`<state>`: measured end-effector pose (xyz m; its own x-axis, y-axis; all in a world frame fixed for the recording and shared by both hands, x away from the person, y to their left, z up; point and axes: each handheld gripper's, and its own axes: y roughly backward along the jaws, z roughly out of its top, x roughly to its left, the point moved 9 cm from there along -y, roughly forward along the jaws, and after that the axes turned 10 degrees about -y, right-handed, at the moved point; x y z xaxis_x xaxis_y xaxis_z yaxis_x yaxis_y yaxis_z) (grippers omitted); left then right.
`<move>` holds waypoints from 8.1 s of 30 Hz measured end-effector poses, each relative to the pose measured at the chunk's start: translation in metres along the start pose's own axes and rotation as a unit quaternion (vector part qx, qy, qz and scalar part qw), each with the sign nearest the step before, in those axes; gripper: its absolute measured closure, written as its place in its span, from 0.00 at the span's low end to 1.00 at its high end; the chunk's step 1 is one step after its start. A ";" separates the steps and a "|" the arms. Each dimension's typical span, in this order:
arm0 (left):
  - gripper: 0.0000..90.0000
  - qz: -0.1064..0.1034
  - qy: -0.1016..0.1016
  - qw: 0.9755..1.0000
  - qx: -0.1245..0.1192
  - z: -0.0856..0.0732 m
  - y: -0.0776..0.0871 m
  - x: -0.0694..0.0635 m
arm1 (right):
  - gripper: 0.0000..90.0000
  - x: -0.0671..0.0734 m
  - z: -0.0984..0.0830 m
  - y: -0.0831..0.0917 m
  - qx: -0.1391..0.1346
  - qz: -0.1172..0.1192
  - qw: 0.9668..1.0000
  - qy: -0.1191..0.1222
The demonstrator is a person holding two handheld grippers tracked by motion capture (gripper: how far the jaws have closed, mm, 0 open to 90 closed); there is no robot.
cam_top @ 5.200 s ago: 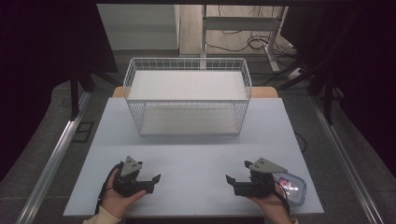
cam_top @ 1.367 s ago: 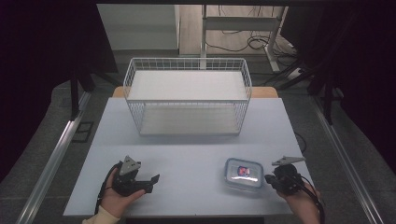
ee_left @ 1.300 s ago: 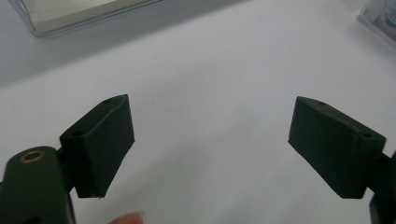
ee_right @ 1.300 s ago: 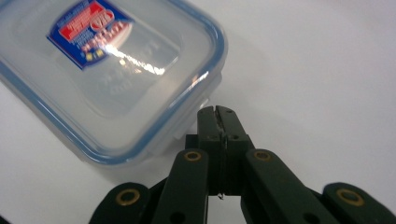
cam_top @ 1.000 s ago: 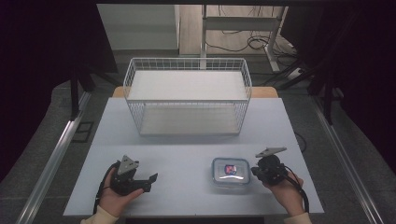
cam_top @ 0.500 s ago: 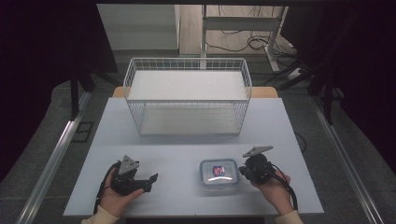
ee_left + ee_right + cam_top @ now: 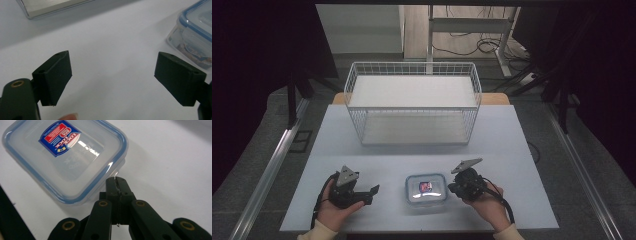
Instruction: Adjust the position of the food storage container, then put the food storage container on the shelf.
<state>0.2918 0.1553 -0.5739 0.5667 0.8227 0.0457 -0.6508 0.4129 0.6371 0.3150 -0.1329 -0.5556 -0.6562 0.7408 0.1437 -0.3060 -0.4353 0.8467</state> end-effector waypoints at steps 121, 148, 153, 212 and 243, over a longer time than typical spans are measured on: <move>0.54 -0.288 0.227 0.930 0.011 0.028 -0.032 -0.084 | 0.51 0.020 0.003 -0.020 -0.074 0.229 0.934 -0.265; 0.57 -0.269 0.220 0.938 0.000 0.036 -0.025 -0.081 | 0.57 0.023 0.005 -0.011 -0.097 0.230 0.932 -0.262; 0.57 -0.266 0.215 0.939 -0.009 0.043 -0.021 -0.078 | 0.57 0.023 0.010 -0.006 -0.106 0.232 0.933 -0.254; 0.57 -0.233 0.147 0.957 -0.092 0.196 0.018 0.006 | 0.58 -0.001 0.169 0.079 -0.189 0.216 0.944 -0.161; 0.57 -0.233 0.134 0.958 -0.100 0.287 -0.005 0.077 | 0.58 -0.049 0.276 0.095 -0.199 0.221 0.942 -0.154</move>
<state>0.4834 0.1049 -0.3526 0.6869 0.5902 -0.4240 -0.4568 0.8044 0.3797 0.5084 -0.0689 -0.3407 -0.5681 0.5287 0.6306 -0.3237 -0.8481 0.4195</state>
